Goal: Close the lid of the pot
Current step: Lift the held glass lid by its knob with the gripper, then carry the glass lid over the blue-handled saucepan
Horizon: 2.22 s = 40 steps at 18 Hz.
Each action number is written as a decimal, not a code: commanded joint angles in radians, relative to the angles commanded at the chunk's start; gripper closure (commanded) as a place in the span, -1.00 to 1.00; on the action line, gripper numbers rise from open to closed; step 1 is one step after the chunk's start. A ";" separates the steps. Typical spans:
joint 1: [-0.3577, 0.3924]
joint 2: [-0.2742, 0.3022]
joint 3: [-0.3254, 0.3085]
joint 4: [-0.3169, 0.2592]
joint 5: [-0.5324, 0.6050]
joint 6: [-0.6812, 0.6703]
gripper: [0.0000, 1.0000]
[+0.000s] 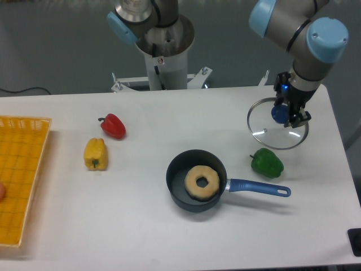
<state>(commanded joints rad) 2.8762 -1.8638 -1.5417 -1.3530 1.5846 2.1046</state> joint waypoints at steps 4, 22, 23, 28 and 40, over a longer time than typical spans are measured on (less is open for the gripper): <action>-0.002 0.000 -0.003 0.002 0.000 -0.015 -0.22; -0.097 0.009 -0.003 0.003 0.006 -0.230 -0.22; -0.107 0.009 -0.003 0.003 0.008 -0.256 -0.22; -0.166 0.008 -0.003 0.003 0.012 -0.395 -0.22; -0.290 0.006 -0.017 0.009 0.002 -0.689 -0.22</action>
<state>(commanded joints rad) 2.5864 -1.8577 -1.5585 -1.3438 1.5861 1.4161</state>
